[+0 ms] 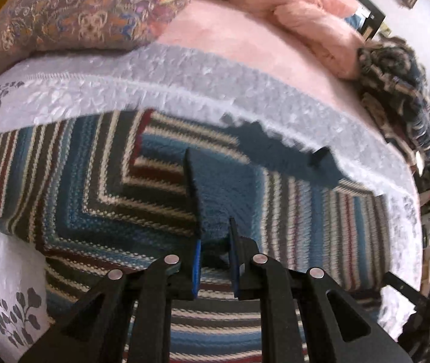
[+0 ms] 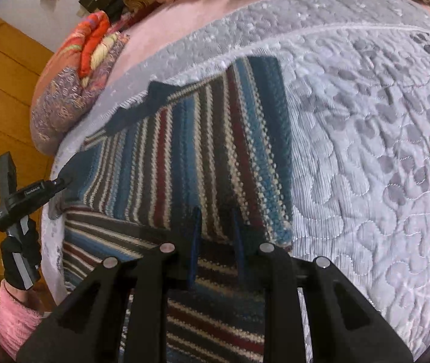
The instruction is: Fold small clothes
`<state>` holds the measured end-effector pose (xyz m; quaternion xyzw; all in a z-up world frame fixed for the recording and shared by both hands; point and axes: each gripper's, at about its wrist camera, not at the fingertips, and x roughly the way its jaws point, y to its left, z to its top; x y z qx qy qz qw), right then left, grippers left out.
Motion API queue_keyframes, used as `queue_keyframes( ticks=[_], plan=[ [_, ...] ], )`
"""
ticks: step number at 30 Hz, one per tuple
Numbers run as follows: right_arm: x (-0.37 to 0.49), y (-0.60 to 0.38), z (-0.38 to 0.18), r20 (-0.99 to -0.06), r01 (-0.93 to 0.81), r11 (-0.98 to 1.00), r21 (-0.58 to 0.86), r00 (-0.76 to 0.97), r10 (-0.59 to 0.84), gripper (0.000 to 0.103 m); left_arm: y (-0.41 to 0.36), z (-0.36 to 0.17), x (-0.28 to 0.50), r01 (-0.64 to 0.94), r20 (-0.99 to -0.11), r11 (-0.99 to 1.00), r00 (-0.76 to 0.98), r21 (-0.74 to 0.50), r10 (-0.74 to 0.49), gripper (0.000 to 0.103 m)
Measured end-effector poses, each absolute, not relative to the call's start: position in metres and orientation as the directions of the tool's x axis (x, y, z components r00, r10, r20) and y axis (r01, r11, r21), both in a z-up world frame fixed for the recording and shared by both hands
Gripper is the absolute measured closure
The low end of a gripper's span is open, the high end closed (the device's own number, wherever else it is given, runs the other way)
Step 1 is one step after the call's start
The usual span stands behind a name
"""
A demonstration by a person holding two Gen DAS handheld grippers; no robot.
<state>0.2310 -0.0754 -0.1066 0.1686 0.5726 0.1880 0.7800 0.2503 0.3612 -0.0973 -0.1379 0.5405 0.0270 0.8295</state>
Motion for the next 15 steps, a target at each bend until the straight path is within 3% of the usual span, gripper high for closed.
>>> queue_keyframes(
  ticks=[8, 13, 15],
  plan=[
    [0.231, -0.07, -0.127, -0.855, -0.087, 0.891, 0.446, 0.253, 0.453, 0.086, 0.377, -0.138, 0.248, -0.226, -0.923, 0.954, 0.372, -0.198, -0.104, 0.083],
    [0.235, -0.076, -0.131, -0.844, -0.052, 0.873, 0.485, 0.235, 0.482, 0.089, 0.385, -0.131, 0.246, -0.232, -0.926, 0.957, 0.369, -0.176, -0.081, 0.07],
    [0.236, -0.075, -0.12, -0.855, -0.053, 0.881, 0.469, 0.221, 0.469, 0.085, 0.39, -0.116, 0.242, -0.239, -0.924, 0.962, 0.381, -0.132, -0.032, 0.069]
  ],
)
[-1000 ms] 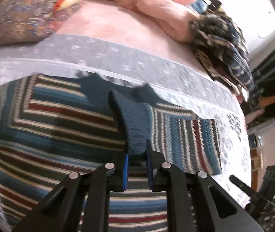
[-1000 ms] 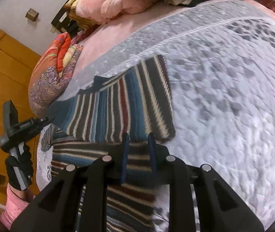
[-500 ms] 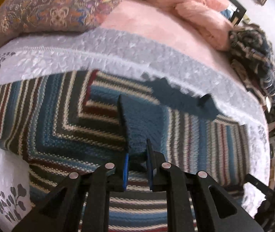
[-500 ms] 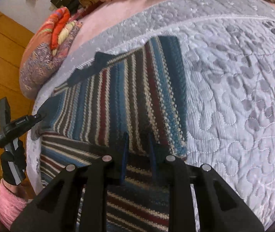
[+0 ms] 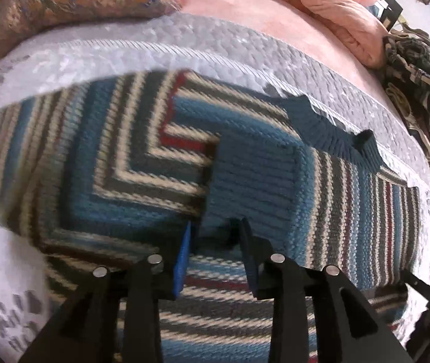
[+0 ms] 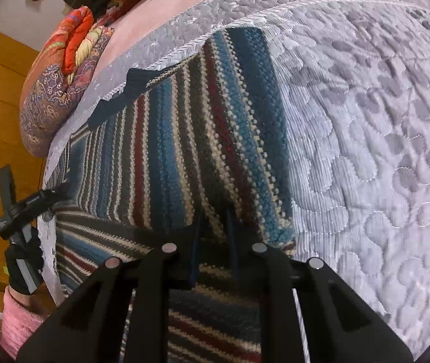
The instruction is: Fold small clothes
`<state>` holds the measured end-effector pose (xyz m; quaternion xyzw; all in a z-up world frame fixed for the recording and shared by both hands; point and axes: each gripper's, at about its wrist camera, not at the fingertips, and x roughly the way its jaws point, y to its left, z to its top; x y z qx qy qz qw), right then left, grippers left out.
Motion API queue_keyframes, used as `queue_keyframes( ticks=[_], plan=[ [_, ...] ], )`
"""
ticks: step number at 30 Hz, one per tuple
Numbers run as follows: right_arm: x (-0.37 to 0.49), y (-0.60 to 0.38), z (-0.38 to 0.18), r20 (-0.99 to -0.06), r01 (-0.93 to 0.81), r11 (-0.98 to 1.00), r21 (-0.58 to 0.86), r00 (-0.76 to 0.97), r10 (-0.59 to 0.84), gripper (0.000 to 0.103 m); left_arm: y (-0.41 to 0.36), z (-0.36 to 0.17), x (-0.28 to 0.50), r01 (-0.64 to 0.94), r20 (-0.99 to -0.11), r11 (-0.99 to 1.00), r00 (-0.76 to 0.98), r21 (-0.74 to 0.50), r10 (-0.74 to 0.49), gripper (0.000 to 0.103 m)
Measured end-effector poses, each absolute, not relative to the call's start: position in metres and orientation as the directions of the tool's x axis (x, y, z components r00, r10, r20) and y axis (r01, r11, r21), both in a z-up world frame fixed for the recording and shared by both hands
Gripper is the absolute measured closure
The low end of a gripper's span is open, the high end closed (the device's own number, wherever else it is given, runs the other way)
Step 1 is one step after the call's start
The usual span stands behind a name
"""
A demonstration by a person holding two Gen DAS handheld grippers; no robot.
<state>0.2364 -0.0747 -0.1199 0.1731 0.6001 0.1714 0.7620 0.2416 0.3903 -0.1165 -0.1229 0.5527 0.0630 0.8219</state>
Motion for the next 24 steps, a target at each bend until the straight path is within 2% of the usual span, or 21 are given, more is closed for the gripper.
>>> queue_keyframes(
  ticks=[2, 3, 4, 9, 17, 24],
  plan=[
    [0.234, -0.07, -0.101, -0.858, -0.075, 0.89, 0.45, 0.241, 0.454, 0.079, 0.39, -0.09, 0.234, -0.223, -0.905, 0.966, 0.425, -0.131, -0.024, 0.058],
    [0.232, -0.066, -0.089, -0.856, -0.092, 0.894, 0.44, 0.259, 0.448, 0.069, 0.387, -0.082, 0.233, -0.211, -0.899, 0.969, 0.437, -0.125, -0.021, 0.054],
    [0.231, -0.059, -0.075, -0.849, -0.112, 0.895, 0.432, 0.282, 0.446, 0.064, 0.378, -0.07, 0.231, -0.186, -0.893, 0.976, 0.45, -0.11, -0.015, 0.05],
    [0.231, -0.013, -0.053, -0.869, -0.195, 0.91, 0.366, 0.278, 0.409, 0.064, 0.341, -0.064, 0.241, -0.103, -0.894, 0.985, 0.44, -0.137, -0.079, 0.046],
    [0.24, 0.019, -0.115, -0.93, -0.162, 0.942, 0.295, 0.18, 0.322, 0.064, 0.326, -0.136, 0.252, -0.083, -0.946, 0.996, 0.324, -0.046, -0.016, 0.045],
    [0.238, 0.017, -0.126, -0.926, -0.161, 0.943, 0.292, 0.201, 0.321, 0.065, 0.325, -0.144, 0.248, -0.041, -0.934, 0.998, 0.355, -0.051, -0.033, 0.041]
  ],
)
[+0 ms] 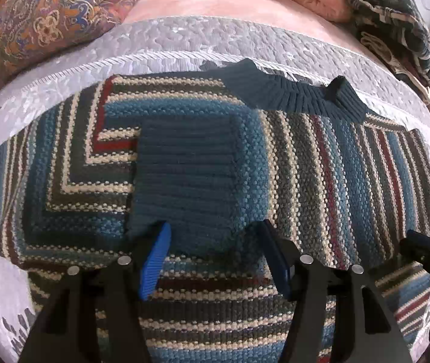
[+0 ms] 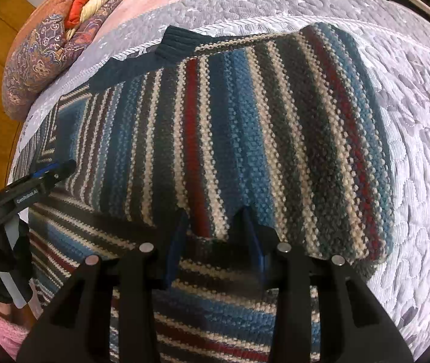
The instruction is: Fold small clothes
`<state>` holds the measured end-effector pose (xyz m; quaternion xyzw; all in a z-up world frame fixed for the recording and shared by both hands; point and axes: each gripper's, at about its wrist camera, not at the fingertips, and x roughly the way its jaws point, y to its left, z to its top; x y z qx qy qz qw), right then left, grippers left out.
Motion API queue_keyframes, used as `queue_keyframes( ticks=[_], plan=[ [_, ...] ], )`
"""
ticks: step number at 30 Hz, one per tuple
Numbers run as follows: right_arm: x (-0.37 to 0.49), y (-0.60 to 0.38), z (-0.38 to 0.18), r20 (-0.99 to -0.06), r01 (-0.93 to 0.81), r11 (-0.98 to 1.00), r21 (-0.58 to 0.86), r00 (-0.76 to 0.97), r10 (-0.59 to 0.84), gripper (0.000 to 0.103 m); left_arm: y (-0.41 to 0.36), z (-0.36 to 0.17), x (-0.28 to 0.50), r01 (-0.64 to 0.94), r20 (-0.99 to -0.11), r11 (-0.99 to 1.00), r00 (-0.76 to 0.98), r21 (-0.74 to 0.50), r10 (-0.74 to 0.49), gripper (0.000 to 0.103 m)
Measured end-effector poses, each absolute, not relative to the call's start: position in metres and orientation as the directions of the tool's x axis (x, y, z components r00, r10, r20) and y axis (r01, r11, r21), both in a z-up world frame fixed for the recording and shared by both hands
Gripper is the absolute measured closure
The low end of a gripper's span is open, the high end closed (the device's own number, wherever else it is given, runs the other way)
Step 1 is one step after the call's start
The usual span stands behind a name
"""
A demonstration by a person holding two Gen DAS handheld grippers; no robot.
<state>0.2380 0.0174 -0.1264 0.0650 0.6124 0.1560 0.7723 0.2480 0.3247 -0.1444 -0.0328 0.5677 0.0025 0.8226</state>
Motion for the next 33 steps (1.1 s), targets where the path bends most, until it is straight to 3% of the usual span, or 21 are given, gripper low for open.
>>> queue_keyframes(
  ticks=[6, 12, 18, 26, 33],
  plan=[
    [0.245, 0.017, -0.128, -0.922, -0.128, 0.938, 0.321, 0.186, 0.341, 0.065, 0.323, -0.141, 0.254, -0.05, -0.938, 0.998, 0.345, -0.048, -0.027, 0.041],
    [0.222, 0.006, -0.068, -0.88, -0.148, 0.922, 0.359, 0.274, 0.387, 0.057, 0.364, -0.094, 0.225, -0.109, -0.91, 0.978, 0.398, -0.177, -0.12, 0.042],
    [0.188, 0.013, -0.056, -0.882, -0.189, 0.92, 0.343, 0.273, 0.384, 0.055, 0.462, -0.077, 0.171, -0.228, -0.906, 0.961, 0.42, -0.153, -0.045, 0.039],
    [0.174, 0.034, -0.084, -0.896, -0.179, 0.918, 0.353, 0.22, 0.387, 0.055, 0.624, -0.106, 0.112, -0.504, -0.933, 0.853, 0.356, -0.139, 0.059, 0.039],
    [0.173, 0.045, -0.097, -0.912, -0.179, 0.931, 0.317, 0.214, 0.351, 0.055, 0.701, -0.125, 0.105, -0.591, -0.915, 0.763, 0.403, -0.26, 0.001, 0.039]
  ],
)
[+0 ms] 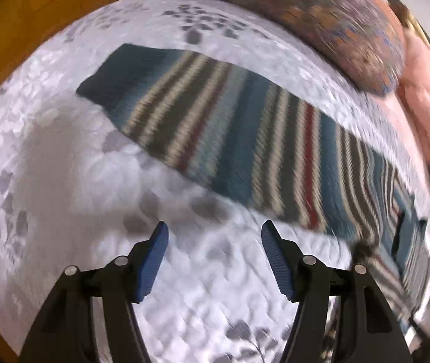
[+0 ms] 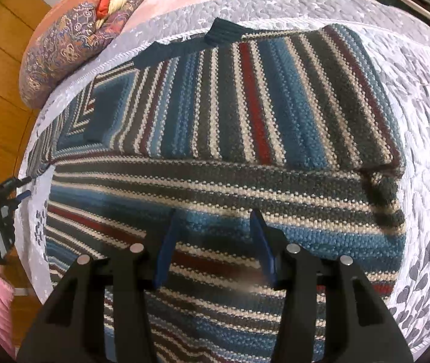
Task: Fold small clothes
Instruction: 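Grasp the other sleeve's navy cuff with the left tool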
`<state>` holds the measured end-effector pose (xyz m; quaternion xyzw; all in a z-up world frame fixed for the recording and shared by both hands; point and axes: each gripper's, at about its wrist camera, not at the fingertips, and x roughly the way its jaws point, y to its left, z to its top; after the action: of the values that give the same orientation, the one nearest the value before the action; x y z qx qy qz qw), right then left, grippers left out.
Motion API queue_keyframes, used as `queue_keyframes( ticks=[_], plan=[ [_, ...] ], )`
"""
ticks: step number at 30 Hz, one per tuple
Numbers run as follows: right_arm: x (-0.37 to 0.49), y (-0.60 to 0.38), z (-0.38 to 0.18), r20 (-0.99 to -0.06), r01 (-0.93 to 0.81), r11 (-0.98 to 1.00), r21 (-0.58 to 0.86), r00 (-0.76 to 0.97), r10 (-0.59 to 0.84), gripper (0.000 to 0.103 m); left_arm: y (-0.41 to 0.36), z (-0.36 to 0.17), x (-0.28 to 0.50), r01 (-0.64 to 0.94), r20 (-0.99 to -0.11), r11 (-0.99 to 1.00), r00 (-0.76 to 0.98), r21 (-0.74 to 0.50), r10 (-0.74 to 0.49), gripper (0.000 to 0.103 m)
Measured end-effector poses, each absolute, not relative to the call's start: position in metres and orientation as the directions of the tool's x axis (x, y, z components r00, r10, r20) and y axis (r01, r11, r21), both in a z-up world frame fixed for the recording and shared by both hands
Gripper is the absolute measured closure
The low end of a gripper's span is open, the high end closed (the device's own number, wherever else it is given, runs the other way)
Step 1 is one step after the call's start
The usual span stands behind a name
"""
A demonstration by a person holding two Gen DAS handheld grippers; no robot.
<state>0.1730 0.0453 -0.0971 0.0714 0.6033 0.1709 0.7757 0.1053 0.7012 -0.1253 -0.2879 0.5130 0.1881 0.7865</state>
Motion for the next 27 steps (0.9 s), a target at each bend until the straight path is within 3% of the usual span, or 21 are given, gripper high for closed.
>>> queue_keyframes(
  ticks=[7, 13, 15, 19, 27],
  plan=[
    [0.175, 0.049, -0.11, -0.926, -0.162, 0.944, 0.289, 0.203, 0.319, 0.055, 0.747, -0.138, 0.109, -0.63, -0.845, 0.633, 0.529, -0.451, -0.076, 0.038],
    [0.174, 0.052, -0.117, -0.93, -0.166, 0.946, 0.277, 0.2, 0.308, 0.055, 0.758, -0.139, 0.124, -0.654, -0.831, 0.594, 0.554, -0.469, -0.047, 0.039],
    [0.174, 0.051, -0.118, -0.931, -0.163, 0.948, 0.275, 0.201, 0.304, 0.055, 0.758, -0.138, 0.128, -0.679, -0.846, 0.593, 0.534, -0.433, -0.007, 0.05],
    [0.172, 0.048, -0.117, -0.929, -0.16, 0.946, 0.28, 0.203, 0.309, 0.055, 0.759, -0.134, 0.135, -0.687, -0.853, 0.607, 0.522, -0.401, 0.027, 0.084],
    [0.165, 0.034, -0.107, -0.922, -0.156, 0.946, 0.285, 0.226, 0.315, 0.055, 0.732, -0.096, 0.138, -0.63, -0.811, 0.675, 0.58, -0.384, 0.08, 0.09]
  ],
)
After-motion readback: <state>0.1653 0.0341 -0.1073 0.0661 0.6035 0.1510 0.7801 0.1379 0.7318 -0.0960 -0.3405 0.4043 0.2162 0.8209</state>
